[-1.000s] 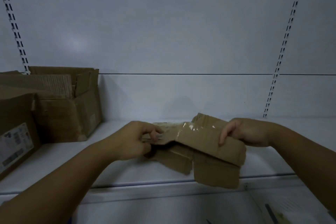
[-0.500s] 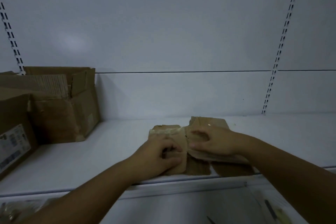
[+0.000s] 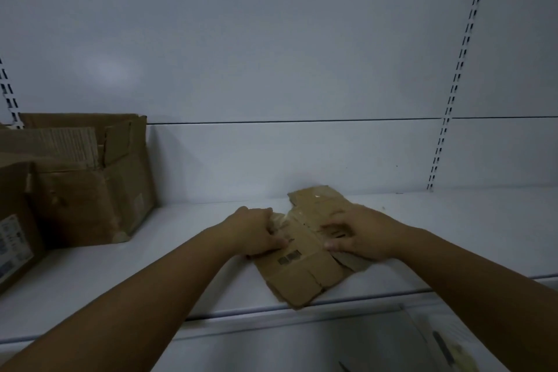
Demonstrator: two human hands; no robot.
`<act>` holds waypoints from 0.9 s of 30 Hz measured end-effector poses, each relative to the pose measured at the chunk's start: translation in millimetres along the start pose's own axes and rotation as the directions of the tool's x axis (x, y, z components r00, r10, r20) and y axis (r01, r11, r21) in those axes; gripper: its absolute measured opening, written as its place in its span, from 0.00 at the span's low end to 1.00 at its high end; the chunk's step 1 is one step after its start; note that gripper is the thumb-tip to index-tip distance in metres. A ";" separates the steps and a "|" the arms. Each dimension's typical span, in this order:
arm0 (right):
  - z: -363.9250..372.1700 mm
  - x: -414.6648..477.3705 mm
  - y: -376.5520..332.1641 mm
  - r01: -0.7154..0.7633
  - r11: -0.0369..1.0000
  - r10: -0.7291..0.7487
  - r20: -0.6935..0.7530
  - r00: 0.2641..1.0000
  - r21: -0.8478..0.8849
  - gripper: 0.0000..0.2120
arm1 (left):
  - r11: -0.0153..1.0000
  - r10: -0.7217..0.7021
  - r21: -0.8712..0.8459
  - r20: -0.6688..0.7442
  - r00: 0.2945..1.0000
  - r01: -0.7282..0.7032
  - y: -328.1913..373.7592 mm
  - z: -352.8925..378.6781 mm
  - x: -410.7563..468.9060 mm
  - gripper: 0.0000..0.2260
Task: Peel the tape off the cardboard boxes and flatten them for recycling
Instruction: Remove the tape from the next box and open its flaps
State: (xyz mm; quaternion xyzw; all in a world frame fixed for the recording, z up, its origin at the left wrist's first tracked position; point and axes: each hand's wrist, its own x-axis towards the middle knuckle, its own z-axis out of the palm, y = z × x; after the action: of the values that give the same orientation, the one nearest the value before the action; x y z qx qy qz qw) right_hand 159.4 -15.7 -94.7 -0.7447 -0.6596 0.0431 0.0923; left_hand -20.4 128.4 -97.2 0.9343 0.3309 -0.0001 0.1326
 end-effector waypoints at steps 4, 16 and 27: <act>-4.5 -6.3 -12.3 -0.079 0.986 0.065 0.095 0.993 0.147 0.17 | 0.998 -0.050 0.041 0.066 0.997 0.048 0.1 -12.6 -3.0 0.36; 41.0 -11.2 -5.5 -0.118 0.988 0.128 -0.095 0.987 0.098 0.32 | 0.946 0.082 -0.316 0.014 0.997 -0.074 -4.3 -5.6 -4.5 0.22; -8.0 -15.9 8.9 -0.069 0.970 0.124 -0.227 0.966 0.233 0.26 | 0.440 -0.076 -0.890 -0.168 0.983 -0.118 45.3 -11.8 -25.7 0.05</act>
State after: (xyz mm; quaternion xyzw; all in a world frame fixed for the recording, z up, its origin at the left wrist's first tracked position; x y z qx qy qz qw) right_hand 167.6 -33.0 -89.5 -0.7607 -0.5973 0.0311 0.2521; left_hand -13.5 81.6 -72.3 0.7223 0.2796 0.2624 0.5756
